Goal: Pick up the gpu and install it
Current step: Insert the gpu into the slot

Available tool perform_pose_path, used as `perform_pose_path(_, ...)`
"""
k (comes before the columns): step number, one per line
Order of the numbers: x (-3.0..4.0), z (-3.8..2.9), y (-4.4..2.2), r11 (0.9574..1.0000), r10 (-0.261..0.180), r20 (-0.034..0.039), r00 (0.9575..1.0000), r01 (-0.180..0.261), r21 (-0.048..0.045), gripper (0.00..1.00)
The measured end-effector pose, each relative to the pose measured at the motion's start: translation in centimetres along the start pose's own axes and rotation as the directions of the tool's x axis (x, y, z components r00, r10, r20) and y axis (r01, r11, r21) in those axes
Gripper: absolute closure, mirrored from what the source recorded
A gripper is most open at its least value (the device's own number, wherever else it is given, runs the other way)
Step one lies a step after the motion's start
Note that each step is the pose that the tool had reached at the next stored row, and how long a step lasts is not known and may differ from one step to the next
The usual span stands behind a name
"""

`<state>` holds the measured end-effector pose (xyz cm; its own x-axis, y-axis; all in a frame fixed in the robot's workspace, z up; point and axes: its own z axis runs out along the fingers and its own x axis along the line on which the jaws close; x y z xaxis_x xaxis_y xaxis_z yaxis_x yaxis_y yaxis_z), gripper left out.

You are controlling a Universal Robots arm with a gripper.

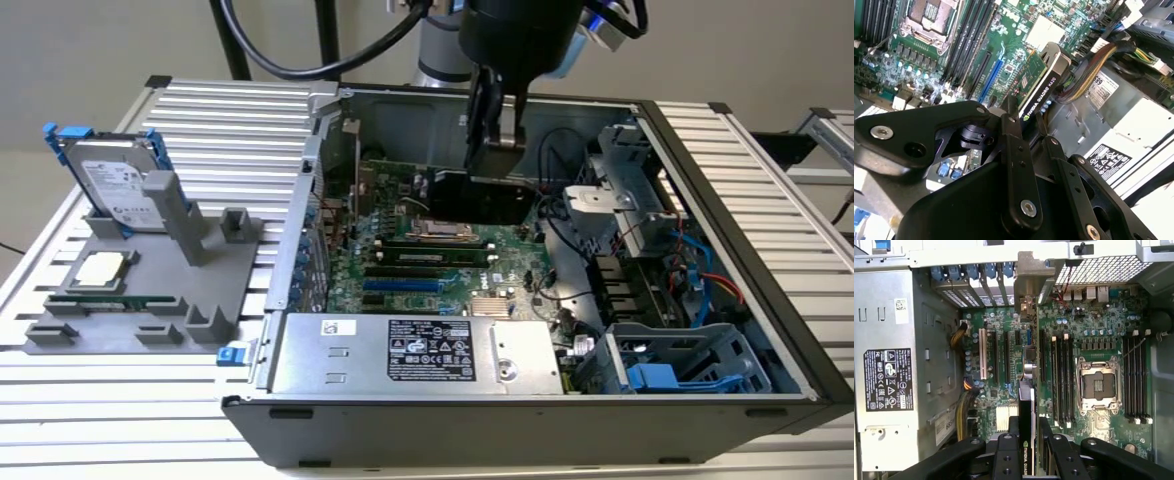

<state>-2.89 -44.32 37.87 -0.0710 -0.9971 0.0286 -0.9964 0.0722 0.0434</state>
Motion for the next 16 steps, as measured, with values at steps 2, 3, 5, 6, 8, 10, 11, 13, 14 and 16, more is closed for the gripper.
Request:
perform_pose_path(2,0.00,0.09,0.00,1.0000,0.001,0.0000,1.0000,-0.001,0.0000,1.00)
perform_pose_path(3,0.00,0.14,-0.01,1.0000,0.002,0.0000,1.0000,-0.002,0.0000,1.00)
perform_pose_path(5,-0.01,0.23,-0.01,1.0000,0.003,0.0001,1.0000,-0.003,0.0002,1.00)
perform_pose_path(6,-0.01,0.28,-0.02,1.0000,0.003,0.0001,1.0000,-0.003,0.0009,1.00)
perform_pose_path(8,-0.01,0.38,-0.02,1.0000,0.004,0.0006,1.0000,-0.004,0.0043,1.00)
perform_pose_path(10,-0.01,0.47,-0.02,1.0000,0.004,0.0010,1.0000,-0.004,0.0090,1.00)
perform_pose_path(11,-0.02,0.52,-0.02,0.9999,0.004,0.0012,1.0000,-0.004,0.0121,1.00)
perform_pose_path(13,-0.02,0.62,-0.03,0.9998,0.004,0.0017,1.0000,-0.004,0.0185,1.00)
perform_pose_path(14,-0.03,0.68,-0.03,0.9998,0.004,0.0021,1.0000,-0.004,0.0212,1.00)
perform_pose_path(16,-0.05,0.79,-0.04,0.9997,0.004,0.0023,1.0000,-0.004,0.0250,1.00)
